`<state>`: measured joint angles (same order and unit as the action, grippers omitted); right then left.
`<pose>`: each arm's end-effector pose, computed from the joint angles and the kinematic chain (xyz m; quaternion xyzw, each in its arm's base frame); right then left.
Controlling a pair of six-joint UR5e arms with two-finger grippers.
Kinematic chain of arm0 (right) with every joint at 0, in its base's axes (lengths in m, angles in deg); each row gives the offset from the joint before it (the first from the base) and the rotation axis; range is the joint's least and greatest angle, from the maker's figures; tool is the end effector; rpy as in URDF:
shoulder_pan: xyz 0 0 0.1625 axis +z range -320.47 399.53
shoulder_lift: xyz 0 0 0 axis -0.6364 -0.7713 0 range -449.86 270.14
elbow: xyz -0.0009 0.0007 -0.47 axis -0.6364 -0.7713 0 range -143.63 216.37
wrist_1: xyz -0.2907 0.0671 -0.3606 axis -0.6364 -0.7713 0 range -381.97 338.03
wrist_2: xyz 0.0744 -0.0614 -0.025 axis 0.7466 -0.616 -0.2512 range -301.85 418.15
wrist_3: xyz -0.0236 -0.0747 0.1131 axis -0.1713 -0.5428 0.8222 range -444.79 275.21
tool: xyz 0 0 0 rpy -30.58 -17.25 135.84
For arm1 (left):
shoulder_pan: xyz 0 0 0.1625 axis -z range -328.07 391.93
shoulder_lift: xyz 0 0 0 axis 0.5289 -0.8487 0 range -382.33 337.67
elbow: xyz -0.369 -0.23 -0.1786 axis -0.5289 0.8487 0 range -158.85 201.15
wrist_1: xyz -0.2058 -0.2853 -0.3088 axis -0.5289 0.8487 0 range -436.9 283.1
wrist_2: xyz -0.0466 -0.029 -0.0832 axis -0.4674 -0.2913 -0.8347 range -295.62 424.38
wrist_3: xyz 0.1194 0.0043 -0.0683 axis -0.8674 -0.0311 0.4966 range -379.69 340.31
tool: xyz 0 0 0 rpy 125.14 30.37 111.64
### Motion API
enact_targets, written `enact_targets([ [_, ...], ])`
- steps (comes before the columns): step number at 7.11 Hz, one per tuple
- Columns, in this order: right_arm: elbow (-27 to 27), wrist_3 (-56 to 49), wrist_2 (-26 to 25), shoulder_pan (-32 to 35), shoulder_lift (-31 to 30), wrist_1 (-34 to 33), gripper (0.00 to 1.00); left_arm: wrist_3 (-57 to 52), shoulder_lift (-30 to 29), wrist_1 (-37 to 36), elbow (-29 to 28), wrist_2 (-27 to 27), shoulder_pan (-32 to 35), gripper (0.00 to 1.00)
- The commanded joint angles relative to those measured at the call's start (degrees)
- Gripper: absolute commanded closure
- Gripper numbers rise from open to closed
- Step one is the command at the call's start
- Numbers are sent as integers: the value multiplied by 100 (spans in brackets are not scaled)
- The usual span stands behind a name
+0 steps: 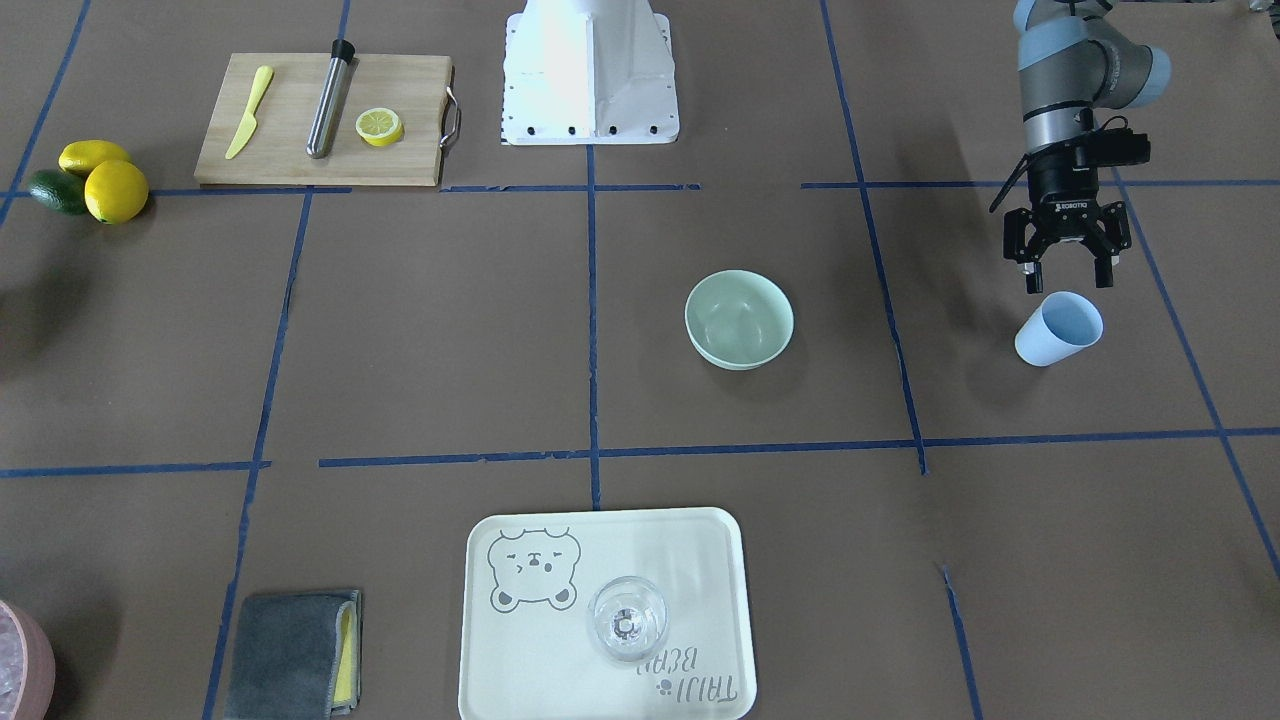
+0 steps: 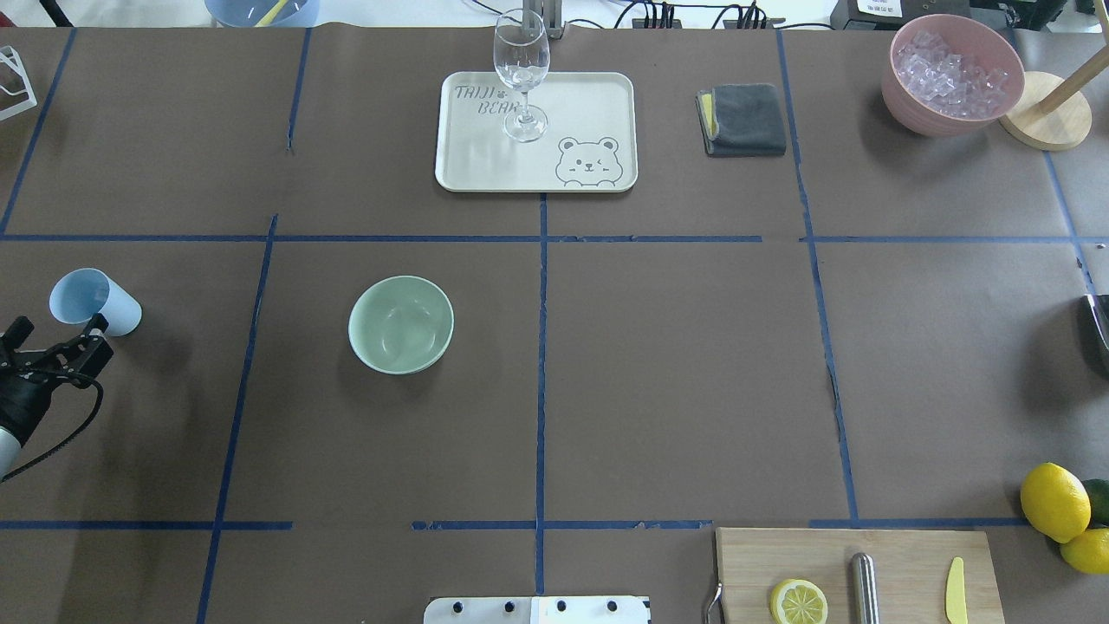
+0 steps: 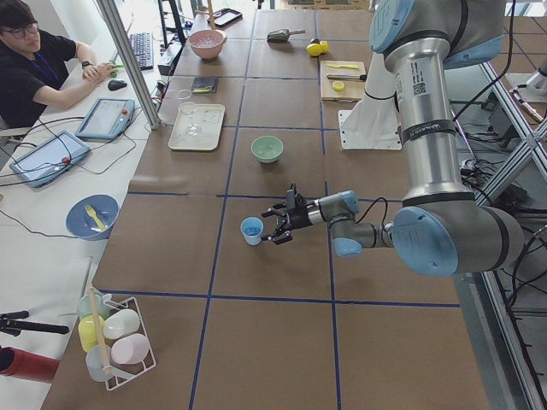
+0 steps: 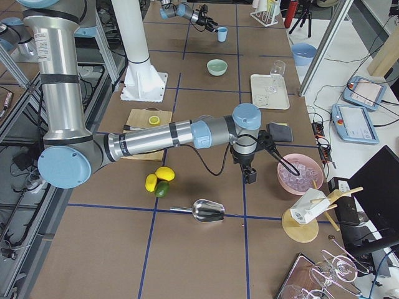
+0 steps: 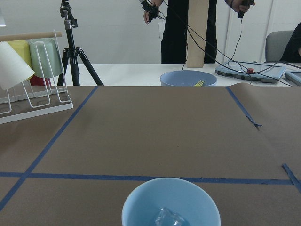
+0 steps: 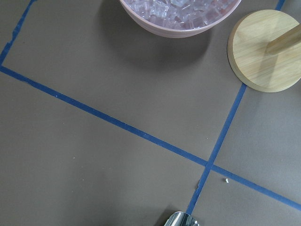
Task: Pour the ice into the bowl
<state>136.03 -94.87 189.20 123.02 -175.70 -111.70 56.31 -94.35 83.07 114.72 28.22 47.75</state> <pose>-0.0244 -0.5927 0.6004 0.1256 -0.3442 -0.1766 0.9135 0.3305 -0.3477 0.6851 0.4940 0.2985 -0.2236 0.7854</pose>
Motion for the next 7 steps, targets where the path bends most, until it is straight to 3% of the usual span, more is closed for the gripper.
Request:
enact_targets([
  [1, 1, 5, 0, 0, 5, 0, 0, 2, -355, 17, -400, 64, -26, 0],
  [5, -17, 5, 0, 0, 6, 0, 0, -50, -531, 26, -691, -14, 35, 1],
  [7, -17, 5, 0, 0, 6, 0, 0, -42, -672, 43, -762, -259, 384, 1],
])
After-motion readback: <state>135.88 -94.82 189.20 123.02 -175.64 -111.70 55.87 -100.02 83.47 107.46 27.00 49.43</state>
